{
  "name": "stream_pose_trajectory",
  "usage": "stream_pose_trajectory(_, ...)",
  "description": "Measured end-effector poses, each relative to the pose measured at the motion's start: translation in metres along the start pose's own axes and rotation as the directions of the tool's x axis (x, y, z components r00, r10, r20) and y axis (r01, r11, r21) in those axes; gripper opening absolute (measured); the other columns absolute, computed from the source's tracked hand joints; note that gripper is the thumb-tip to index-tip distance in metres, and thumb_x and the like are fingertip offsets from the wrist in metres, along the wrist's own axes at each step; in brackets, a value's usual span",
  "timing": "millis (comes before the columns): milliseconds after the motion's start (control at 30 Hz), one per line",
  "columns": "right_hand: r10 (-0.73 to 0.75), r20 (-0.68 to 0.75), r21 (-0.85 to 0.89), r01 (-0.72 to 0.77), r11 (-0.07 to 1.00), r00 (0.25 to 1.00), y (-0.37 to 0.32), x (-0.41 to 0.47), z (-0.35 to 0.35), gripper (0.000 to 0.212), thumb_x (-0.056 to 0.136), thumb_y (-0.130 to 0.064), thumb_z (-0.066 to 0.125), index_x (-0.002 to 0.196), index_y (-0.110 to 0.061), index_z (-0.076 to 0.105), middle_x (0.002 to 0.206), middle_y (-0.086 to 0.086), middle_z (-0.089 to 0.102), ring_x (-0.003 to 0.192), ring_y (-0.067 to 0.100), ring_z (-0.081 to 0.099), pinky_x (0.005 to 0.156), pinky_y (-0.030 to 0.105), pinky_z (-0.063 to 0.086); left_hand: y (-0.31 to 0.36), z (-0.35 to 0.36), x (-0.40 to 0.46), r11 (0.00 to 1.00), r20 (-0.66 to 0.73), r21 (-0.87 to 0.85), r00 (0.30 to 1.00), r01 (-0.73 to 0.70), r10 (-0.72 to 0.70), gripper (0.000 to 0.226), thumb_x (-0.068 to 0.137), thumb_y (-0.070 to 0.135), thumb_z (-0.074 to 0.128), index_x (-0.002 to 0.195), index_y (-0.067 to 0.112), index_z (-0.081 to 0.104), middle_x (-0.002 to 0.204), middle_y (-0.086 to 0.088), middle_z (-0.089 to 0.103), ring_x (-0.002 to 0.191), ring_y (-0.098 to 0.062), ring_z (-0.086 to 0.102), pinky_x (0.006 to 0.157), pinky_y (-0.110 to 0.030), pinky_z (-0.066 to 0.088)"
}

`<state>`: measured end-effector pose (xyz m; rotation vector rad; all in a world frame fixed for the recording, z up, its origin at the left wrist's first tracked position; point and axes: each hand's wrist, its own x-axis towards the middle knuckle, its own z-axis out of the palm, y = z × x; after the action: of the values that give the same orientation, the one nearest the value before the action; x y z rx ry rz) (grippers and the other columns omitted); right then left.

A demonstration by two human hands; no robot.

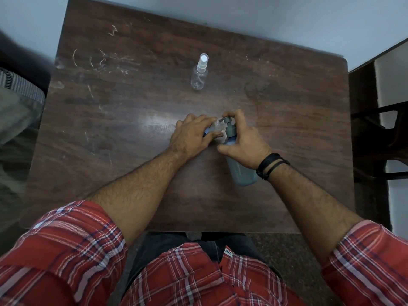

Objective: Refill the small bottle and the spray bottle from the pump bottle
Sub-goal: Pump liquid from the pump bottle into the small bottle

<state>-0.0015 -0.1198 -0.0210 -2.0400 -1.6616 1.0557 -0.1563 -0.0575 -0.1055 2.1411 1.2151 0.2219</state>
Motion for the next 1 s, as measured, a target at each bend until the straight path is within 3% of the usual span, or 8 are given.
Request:
stream_pose_trajectory(233,0.009,-0.003,0.017,-0.009,1.000,1.000,0.0005,-0.0021,-0.0004,0.061,0.073,-0.019,0.076,0.120,-0.024,0.038,0.091,-0.010,0.060,0.079,0.012,0.062,0.065,0.027,0.050,-0.0008,0.0023,-0.0005,1.000,-0.007,0.016,1.000,-0.010,0.010,0.049,0.097,0.052,0.048,0.141,0.031,0.051,0.133,0.010,0.058,0.120,-0.020,0.045,0.089,-0.036,0.028)
stream_pose_trajectory(400,0.008,-0.001,-0.008,-0.008,1.000,1.000,-0.0018,-0.0015,0.0011,0.068,0.071,-0.021,0.076,0.128,-0.028,0.039,0.096,-0.006,0.062,0.077,0.012,0.061,0.062,0.023,0.044,-0.0009,0.0009,0.0012,1.000,-0.011,0.013,1.000,0.001,0.000,0.052,0.097,0.053,0.047,0.143,0.029,0.050,0.135,0.009,0.057,0.121,-0.020,0.045,0.091,-0.037,0.028)
stream_pose_trajectory(500,0.011,0.002,-0.005,-0.011,1.000,1.000,-0.0015,-0.0023,-0.0002,0.063,0.072,-0.019,0.076,0.123,-0.024,0.039,0.090,-0.011,0.059,0.074,0.009,0.060,0.059,0.021,0.042,-0.0019,0.0012,0.0011,1.000,-0.007,0.024,1.000,-0.005,0.006,0.050,0.097,0.053,0.047,0.141,0.030,0.051,0.135,0.009,0.057,0.121,-0.020,0.045,0.090,-0.036,0.028)
stream_pose_trajectory(700,0.000,0.009,-0.040,0.000,0.999,1.000,-0.0015,-0.0014,-0.0006,0.068,0.072,-0.022,0.076,0.128,-0.028,0.038,0.094,-0.005,0.063,0.075,0.013,0.062,0.062,0.026,0.049,-0.0009,0.0035,0.0003,1.000,-0.013,0.016,1.000,-0.001,0.001,0.054,0.095,0.056,0.044,0.141,0.029,0.051,0.133,0.010,0.057,0.120,-0.019,0.045,0.090,-0.035,0.028)
stream_pose_trajectory(833,0.009,0.028,-0.046,-0.008,0.999,1.000,0.0017,-0.0038,-0.0004,0.065,0.072,-0.019,0.076,0.124,-0.026,0.038,0.084,-0.011,0.058,0.068,0.009,0.058,0.056,0.023,0.041,-0.0025,0.0036,0.0010,0.999,-0.008,0.034,1.000,-0.009,0.010,0.053,0.097,0.057,0.045,0.142,0.030,0.050,0.135,0.010,0.056,0.120,-0.019,0.044,0.090,-0.034,0.026)
stream_pose_trajectory(1000,0.003,0.001,-0.027,-0.003,1.000,1.000,-0.0010,-0.0008,0.0013,0.065,0.072,-0.020,0.075,0.125,-0.025,0.039,0.090,-0.007,0.060,0.074,0.012,0.061,0.060,0.023,0.044,-0.0022,0.0052,0.0006,0.999,-0.017,0.036,1.000,-0.004,0.005,0.050,0.098,0.052,0.047,0.142,0.028,0.050,0.134,0.008,0.057,0.119,-0.020,0.045,0.090,-0.035,0.027)
